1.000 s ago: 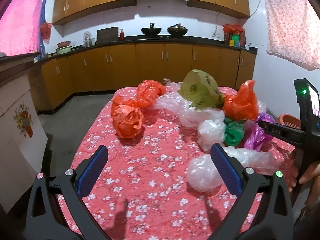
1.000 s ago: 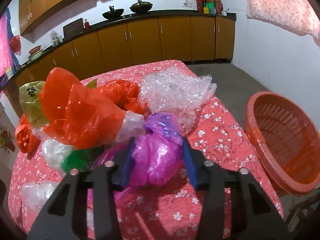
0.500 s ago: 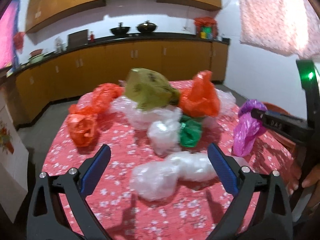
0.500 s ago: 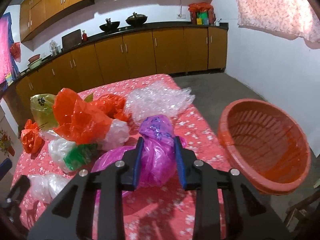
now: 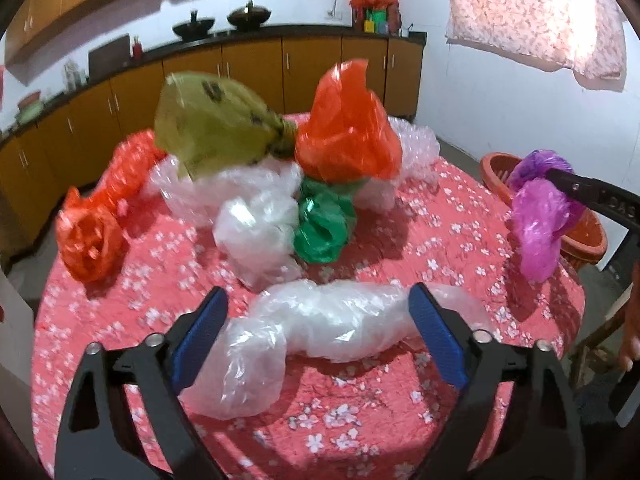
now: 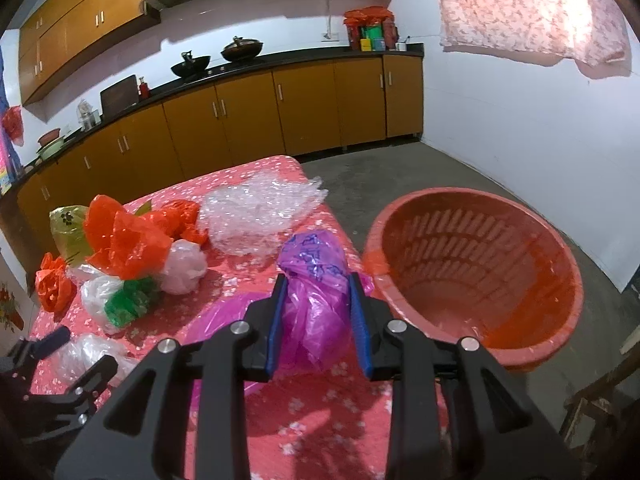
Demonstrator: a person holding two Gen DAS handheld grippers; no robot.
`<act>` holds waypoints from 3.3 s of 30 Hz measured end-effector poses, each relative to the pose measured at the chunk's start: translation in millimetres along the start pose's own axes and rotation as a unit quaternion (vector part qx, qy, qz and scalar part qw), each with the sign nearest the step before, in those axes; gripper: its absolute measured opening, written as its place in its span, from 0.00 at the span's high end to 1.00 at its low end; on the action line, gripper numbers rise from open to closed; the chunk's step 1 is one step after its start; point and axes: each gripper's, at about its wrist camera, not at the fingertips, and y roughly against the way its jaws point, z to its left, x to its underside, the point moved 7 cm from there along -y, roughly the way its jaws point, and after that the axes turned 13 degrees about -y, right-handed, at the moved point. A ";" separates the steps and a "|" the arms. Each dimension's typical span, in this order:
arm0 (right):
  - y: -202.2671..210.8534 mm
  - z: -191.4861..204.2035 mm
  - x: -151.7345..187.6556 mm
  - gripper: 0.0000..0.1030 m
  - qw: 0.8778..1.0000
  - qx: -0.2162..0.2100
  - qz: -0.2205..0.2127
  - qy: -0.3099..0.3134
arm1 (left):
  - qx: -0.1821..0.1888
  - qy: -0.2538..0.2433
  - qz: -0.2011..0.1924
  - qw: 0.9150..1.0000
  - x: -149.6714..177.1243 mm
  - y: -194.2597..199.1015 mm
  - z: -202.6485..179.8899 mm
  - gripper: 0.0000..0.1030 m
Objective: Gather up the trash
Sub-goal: 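Grasp the clear plastic bag with the left gripper while the right carries the purple bag to the basket, then open both grippers over the orange basket, dropping the purple and clear bags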
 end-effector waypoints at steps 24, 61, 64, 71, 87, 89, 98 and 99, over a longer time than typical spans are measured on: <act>29.9 -15.2 -4.6 0.71 1.000 -0.003 -0.017 -0.018 | -0.005 -0.011 -0.010 1.000 -7.4 5.2 -21.7 0.65; 48.3 -135.9 -86.1 0.71 0.989 0.078 -0.099 -0.072 | 0.071 -0.070 -0.102 0.990 -163.0 -6.4 -145.7 0.65; 41.4 -153.5 -97.2 0.71 0.988 0.089 -0.100 -0.078 | 0.079 -0.081 -0.101 0.989 -170.7 -17.1 -164.2 0.65; 22.5 -183.8 -106.6 0.71 0.986 0.106 -0.094 -0.084 | 0.104 -0.096 -0.082 0.987 -180.1 -46.2 -199.7 0.65; -4.7 -197.9 -104.1 0.69 0.987 0.098 -0.084 -0.100 | 0.125 -0.108 -0.057 0.985 -183.7 -81.1 -229.6 0.65; -6.5 -200.8 -104.3 0.67 0.987 0.097 -0.084 -0.102 | 0.125 -0.110 -0.057 0.984 -184.8 -83.4 -232.5 0.65; -13.2 -206.0 -97.9 0.59 0.988 0.071 -0.073 -0.112 | 0.138 -0.106 -0.045 0.984 -184.3 -92.2 -238.0 0.59; -13.3 -206.1 -98.4 0.59 0.989 0.069 -0.074 -0.110 | 0.138 -0.105 -0.044 0.984 -183.8 -92.6 -237.9 0.57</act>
